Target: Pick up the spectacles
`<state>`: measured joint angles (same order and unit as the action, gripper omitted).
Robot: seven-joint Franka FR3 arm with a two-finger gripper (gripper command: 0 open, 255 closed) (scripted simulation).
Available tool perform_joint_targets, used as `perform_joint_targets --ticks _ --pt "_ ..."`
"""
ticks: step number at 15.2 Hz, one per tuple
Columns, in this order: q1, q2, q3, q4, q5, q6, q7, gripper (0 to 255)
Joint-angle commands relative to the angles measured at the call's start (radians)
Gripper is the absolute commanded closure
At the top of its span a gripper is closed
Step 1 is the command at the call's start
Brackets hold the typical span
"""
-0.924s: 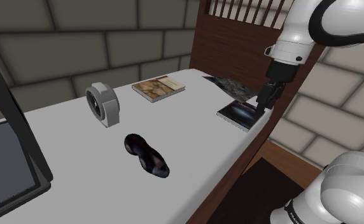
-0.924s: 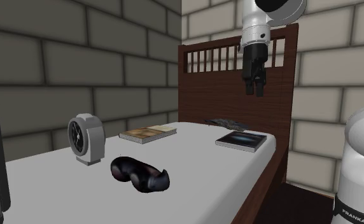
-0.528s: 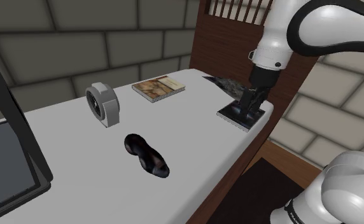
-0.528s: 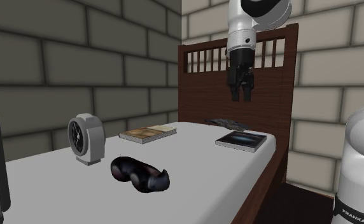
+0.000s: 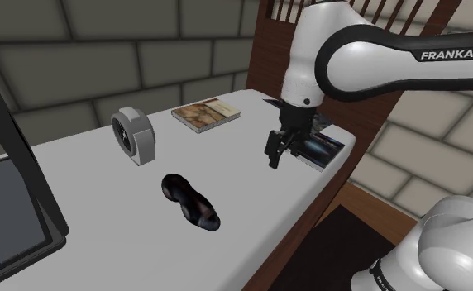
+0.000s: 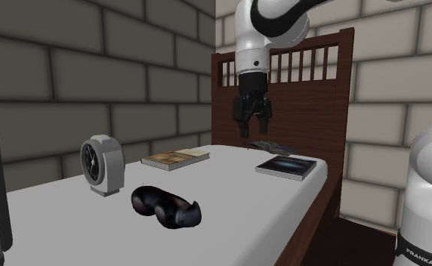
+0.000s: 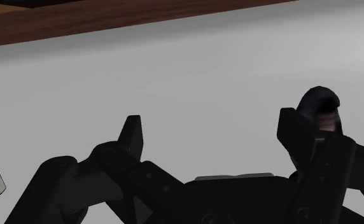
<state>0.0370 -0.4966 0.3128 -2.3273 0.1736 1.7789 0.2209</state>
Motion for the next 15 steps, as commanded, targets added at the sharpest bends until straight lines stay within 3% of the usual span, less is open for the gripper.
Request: perform_joint_targets --ticks 1,7,11,15 --pt "0.0 0.075 0.048 0.034 -0.012 0.043 0.054 0" --pt "-0.003 0.308 0.17 0.165 -0.105 0.13 0.227 0" --pt "0.011 0.486 0.23 0.281 -0.215 0.157 0.36 0" --pt "0.059 0.676 0.253 0.423 -0.345 0.151 0.49 0"
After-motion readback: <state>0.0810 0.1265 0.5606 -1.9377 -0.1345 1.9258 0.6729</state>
